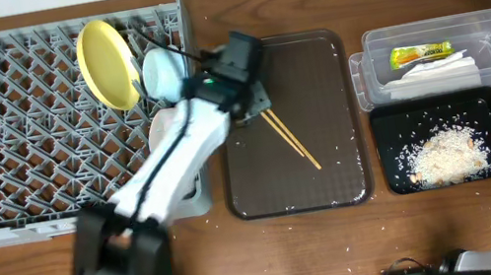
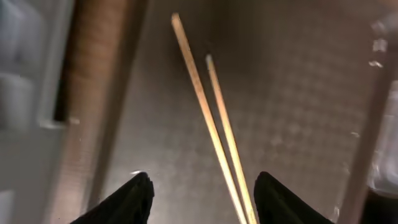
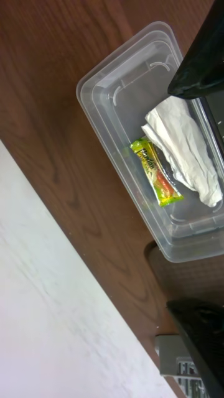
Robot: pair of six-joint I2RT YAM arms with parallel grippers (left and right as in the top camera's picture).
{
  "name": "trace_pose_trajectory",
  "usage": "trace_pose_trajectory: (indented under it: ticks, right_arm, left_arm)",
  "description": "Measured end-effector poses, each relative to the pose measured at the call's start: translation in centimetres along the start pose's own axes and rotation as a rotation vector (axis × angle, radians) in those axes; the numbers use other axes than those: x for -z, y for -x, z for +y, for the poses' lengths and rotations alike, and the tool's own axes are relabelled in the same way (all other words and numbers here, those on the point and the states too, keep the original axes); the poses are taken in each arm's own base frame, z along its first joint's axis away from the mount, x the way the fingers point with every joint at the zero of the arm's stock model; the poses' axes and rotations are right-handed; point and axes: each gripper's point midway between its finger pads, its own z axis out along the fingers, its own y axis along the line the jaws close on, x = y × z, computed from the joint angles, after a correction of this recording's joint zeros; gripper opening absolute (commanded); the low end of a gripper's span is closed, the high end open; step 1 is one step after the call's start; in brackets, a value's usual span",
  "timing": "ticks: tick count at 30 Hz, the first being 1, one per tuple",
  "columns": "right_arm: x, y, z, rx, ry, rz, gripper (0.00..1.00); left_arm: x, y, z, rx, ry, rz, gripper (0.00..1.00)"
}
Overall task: Sort waste into correct bins and load items into the dishwasher
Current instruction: 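Move left gripper to tray and grasp one wooden chopstick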
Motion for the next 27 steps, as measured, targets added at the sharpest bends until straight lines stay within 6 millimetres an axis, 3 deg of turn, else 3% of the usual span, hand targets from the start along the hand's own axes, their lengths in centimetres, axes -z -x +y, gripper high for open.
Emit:
trace_pose_trajectory:
  ticks: [1,8,11,18,27]
  right_arm:
    - [0.0,0.0,0.0,0.000,0.000,0.000,0.99]
    - [0.0,0.0,0.0,0.000,0.000,0.000,0.99]
    - [0.0,0.0,0.0,0.000,0.000,0.000,0.99]
    - [0.0,0.0,0.0,0.000,0.000,0.000,0.99]
    - [0.0,0.0,0.0,0.000,0.000,0.000,0.99]
  left_arm:
    - [-2.0,-0.8,0.2,0.021,0.026,0.027,0.49]
    - [-6.8,-1.9,0.8,0.141,0.073,0.062,0.37]
    - [-8.2,-2.1,0.8,0.168,0.075,0.063,0.37]
    - [-9.9,-2.6,1.2,0.213,0.094,0.074,0.36]
    - [-10.0,-2.5,1.0,0.222,0.086,0.068,0.37]
